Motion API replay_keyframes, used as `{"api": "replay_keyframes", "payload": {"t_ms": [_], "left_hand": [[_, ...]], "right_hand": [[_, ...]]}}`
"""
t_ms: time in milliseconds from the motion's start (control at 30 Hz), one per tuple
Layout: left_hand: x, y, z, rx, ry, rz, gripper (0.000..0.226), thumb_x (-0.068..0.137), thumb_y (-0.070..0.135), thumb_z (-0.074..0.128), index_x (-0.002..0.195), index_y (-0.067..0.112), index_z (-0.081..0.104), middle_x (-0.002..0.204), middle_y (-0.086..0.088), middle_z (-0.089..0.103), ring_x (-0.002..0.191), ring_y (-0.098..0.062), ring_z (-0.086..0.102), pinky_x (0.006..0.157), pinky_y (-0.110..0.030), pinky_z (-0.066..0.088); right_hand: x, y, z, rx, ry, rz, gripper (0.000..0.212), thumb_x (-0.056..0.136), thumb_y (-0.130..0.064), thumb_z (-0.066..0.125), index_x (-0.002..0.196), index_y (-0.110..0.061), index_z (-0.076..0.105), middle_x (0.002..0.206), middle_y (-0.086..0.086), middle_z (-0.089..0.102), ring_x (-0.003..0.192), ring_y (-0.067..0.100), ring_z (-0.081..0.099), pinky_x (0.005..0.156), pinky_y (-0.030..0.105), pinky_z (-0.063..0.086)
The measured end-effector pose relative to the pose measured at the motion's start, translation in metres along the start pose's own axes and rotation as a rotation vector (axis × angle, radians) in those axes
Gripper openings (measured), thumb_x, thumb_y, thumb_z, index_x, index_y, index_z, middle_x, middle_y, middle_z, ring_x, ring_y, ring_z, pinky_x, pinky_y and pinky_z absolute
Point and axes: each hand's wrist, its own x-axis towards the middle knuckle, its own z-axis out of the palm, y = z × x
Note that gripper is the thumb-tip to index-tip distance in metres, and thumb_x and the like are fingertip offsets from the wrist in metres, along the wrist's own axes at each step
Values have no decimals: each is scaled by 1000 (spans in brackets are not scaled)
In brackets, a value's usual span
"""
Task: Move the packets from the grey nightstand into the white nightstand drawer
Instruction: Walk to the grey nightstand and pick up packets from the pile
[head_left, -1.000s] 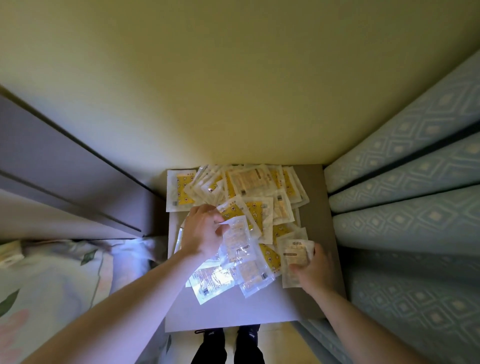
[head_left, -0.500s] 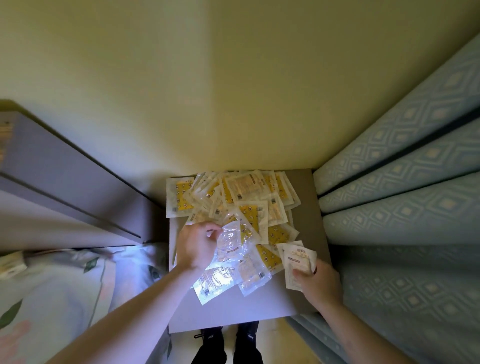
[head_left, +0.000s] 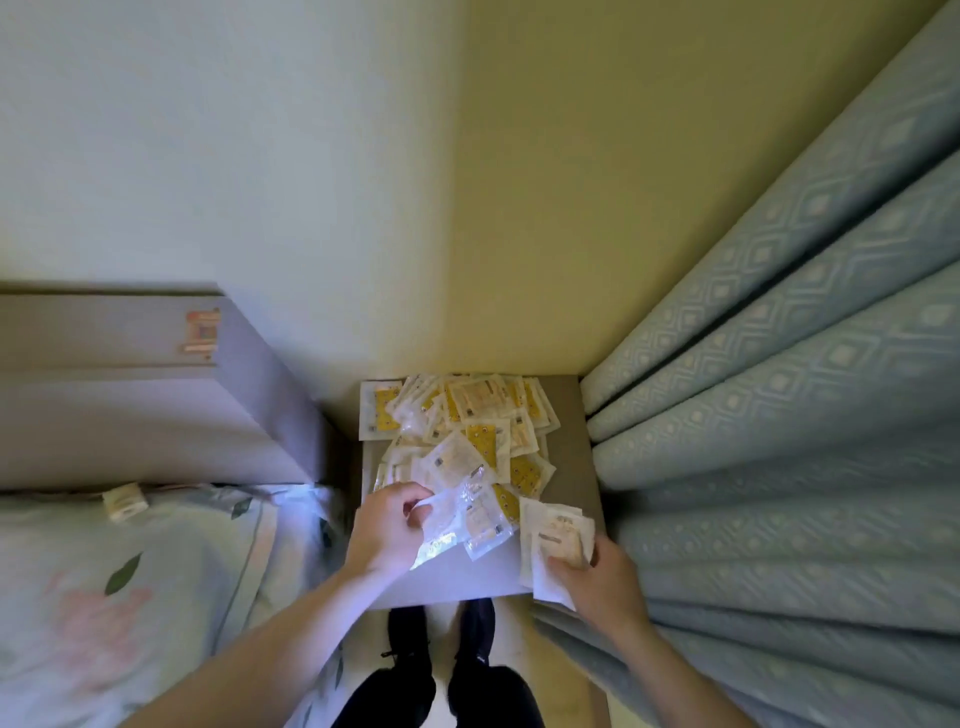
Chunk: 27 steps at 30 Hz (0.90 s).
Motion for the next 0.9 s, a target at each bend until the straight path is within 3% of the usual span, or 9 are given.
{"api": "replay_keyframes", "payload": {"t_ms": [200, 333, 400, 500, 567, 633, 733, 833, 900], "left_hand": [[-67, 7, -36, -34, 145, 7, 17, 84, 12, 79, 94, 26, 78, 87, 19, 68, 77, -3, 63, 78, -24, 50], [-111, 10, -47, -30, 223, -20, 20, 78, 17, 80, 93, 30, 77, 79, 17, 64, 74, 0, 60, 71, -16, 41], [-135, 14, -50, -36, 271, -73, 14, 77, 18, 79, 84, 30, 77, 73, 16, 65, 71, -2, 60, 67, -19, 42], [-172, 20, -47, -73, 357, -163, 18, 77, 19, 82, 74, 34, 73, 70, 14, 67, 69, -1, 61, 64, -21, 44], [-200, 24, -43, -108, 457, -214, 18, 77, 19, 83, 72, 33, 73, 68, 13, 67, 71, 1, 61, 63, -13, 40], [-229, 28, -41, -122, 524, -258, 19, 78, 20, 82, 69, 33, 72, 70, 13, 67, 72, 1, 61, 64, -12, 39], [-278, 30, -40, -138, 586, -325, 22, 78, 21, 82, 65, 32, 69, 76, 11, 67, 71, -3, 62, 66, -25, 49], [-331, 25, -41, -193, 672, -423, 27, 81, 21, 81, 65, 32, 63, 88, 17, 69, 77, -7, 65, 72, -32, 53], [-369, 18, -40, -192, 727, -483, 24, 84, 23, 78, 67, 30, 62, 78, 16, 68, 74, -6, 63, 66, -27, 49]], "right_hand": [[-39, -22, -10, -51, -185, -132, 43, 71, -45, 80, 111, -36, 67, 102, -21, 74, 97, 1, 69, 87, 30, 55], [-44, -36, -13, -67, -283, -204, 16, 90, -28, 71, 106, -31, 69, 100, -13, 75, 98, 9, 70, 85, 28, 56], [-46, -43, -11, -43, -322, -233, 15, 93, -28, 67, 108, -28, 70, 100, -9, 75, 99, 13, 71, 82, 29, 58], [-54, -49, -7, -39, -410, -301, 13, 97, -26, 63, 108, -24, 69, 102, -9, 74, 97, 11, 69, 75, 21, 54], [-62, -46, -6, -53, -470, -371, 14, 97, -22, 61, 100, -11, 68, 91, -12, 69, 86, 9, 64, 76, 22, 50], [-73, -42, -7, -81, -549, -385, 23, 97, -14, 59, 89, 7, 53, 75, -11, 53, 72, 5, 49, 67, 16, 42], [-104, -45, -13, -143, -619, -454, 25, 97, -11, 62, 73, -10, 52, 60, -22, 54, 62, 0, 50, 64, 8, 43], [-135, -51, -10, -216, -698, -595, 8, 96, -23, 68, 98, -30, 69, 90, -21, 73, 87, -1, 69, 71, 12, 53], [-159, -55, 1, -242, -766, -653, 14, 95, -23, 68, 107, -31, 69, 99, -17, 75, 95, 3, 71, 73, 16, 56]]}}
